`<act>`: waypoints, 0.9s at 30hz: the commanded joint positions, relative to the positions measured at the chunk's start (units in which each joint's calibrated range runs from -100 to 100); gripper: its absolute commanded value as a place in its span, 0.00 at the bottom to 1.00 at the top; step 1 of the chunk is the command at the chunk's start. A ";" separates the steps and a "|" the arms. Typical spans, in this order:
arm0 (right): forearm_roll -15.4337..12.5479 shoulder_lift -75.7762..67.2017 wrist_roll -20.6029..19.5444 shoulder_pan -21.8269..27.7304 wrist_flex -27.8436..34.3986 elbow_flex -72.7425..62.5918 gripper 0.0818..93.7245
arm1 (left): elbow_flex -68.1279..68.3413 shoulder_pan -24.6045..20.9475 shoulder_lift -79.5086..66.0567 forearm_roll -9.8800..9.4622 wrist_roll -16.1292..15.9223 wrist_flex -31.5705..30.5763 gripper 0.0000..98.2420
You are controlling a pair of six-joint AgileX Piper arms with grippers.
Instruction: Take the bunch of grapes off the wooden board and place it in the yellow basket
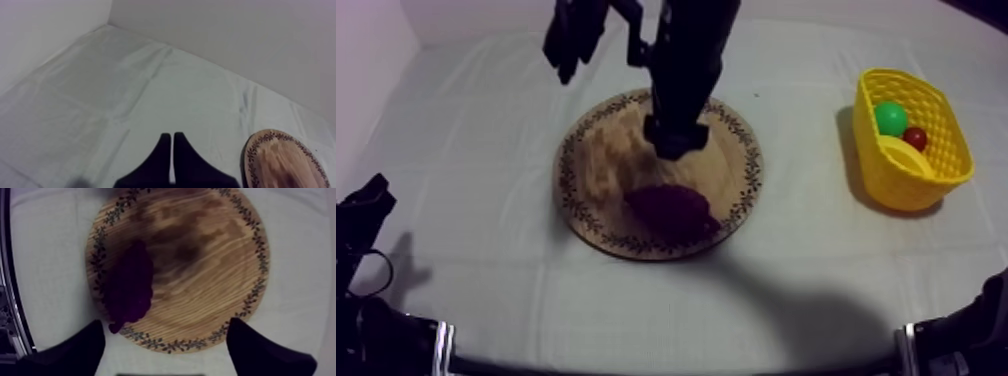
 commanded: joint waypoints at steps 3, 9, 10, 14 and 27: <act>-0.54 2.55 -0.31 0.10 -1.11 3.02 0.85 | 0.04 -0.01 0.03 0.01 -0.01 0.03 0.00; -1.70 5.75 -0.83 0.08 -1.88 5.59 0.85 | 0.04 -0.01 0.03 0.01 -0.01 0.03 0.00; -1.91 6.26 -0.92 0.06 -1.96 5.84 0.85 | 0.04 -0.01 0.03 0.01 -0.01 0.03 0.00; -2.57 8.25 -1.30 -0.16 -2.15 6.29 0.84 | 0.04 -0.01 0.03 0.01 -0.01 0.03 0.00; -3.77 15.06 -2.47 -0.73 -3.17 6.51 0.83 | 0.04 -0.01 0.03 0.01 -0.01 0.03 0.00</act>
